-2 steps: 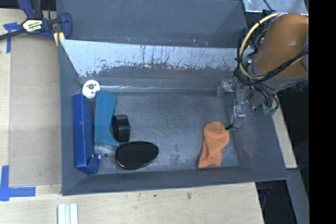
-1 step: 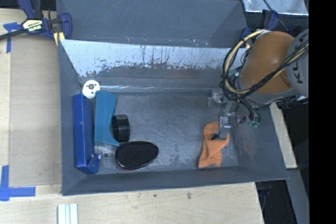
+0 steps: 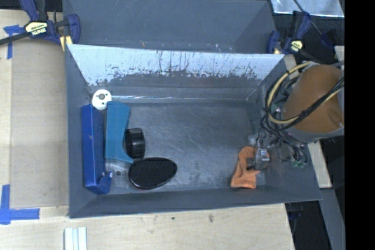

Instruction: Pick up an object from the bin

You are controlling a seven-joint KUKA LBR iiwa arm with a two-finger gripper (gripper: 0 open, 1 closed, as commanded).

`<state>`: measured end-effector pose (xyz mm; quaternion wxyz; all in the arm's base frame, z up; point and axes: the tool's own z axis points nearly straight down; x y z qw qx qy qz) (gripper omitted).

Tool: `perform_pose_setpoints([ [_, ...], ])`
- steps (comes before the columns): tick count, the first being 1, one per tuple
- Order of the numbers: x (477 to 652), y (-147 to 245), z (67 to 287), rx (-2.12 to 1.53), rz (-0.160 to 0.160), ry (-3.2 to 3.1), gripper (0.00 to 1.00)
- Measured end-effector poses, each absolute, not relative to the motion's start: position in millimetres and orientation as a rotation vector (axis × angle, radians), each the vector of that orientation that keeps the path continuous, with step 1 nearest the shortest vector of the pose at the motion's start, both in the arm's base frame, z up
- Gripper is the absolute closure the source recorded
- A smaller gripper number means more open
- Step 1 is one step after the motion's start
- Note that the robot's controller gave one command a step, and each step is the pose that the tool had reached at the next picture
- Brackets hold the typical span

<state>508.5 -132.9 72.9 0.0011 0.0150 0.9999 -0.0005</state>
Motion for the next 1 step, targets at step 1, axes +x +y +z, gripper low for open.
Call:
perform_pose_setpoints([
  [1, 508.6, -132.9, 72.9, 0.046, -0.002, 3.139, 1.0],
])
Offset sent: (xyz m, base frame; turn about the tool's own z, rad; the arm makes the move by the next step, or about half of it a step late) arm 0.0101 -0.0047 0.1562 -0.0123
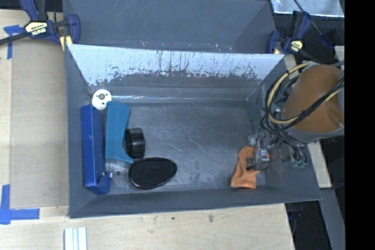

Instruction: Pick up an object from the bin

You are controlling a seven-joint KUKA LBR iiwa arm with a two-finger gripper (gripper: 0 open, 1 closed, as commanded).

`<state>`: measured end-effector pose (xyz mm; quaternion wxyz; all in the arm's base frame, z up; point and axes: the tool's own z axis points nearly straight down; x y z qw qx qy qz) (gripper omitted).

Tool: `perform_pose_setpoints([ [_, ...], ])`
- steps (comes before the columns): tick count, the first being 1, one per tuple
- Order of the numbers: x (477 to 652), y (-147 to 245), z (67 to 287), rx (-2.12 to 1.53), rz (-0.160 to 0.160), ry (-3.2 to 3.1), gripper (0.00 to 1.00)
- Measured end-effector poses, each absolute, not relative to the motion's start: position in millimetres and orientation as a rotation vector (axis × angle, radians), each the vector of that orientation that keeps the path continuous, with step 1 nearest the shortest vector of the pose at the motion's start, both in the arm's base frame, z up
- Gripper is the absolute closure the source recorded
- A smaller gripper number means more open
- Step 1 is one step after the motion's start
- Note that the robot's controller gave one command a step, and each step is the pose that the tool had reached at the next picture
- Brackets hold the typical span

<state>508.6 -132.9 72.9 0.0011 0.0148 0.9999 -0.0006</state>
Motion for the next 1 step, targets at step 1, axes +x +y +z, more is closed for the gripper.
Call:
perform_pose_setpoints([
  [1, 519.9, -138.1, 230.0, 0.03, -0.002, 3.137, 1.0],
])
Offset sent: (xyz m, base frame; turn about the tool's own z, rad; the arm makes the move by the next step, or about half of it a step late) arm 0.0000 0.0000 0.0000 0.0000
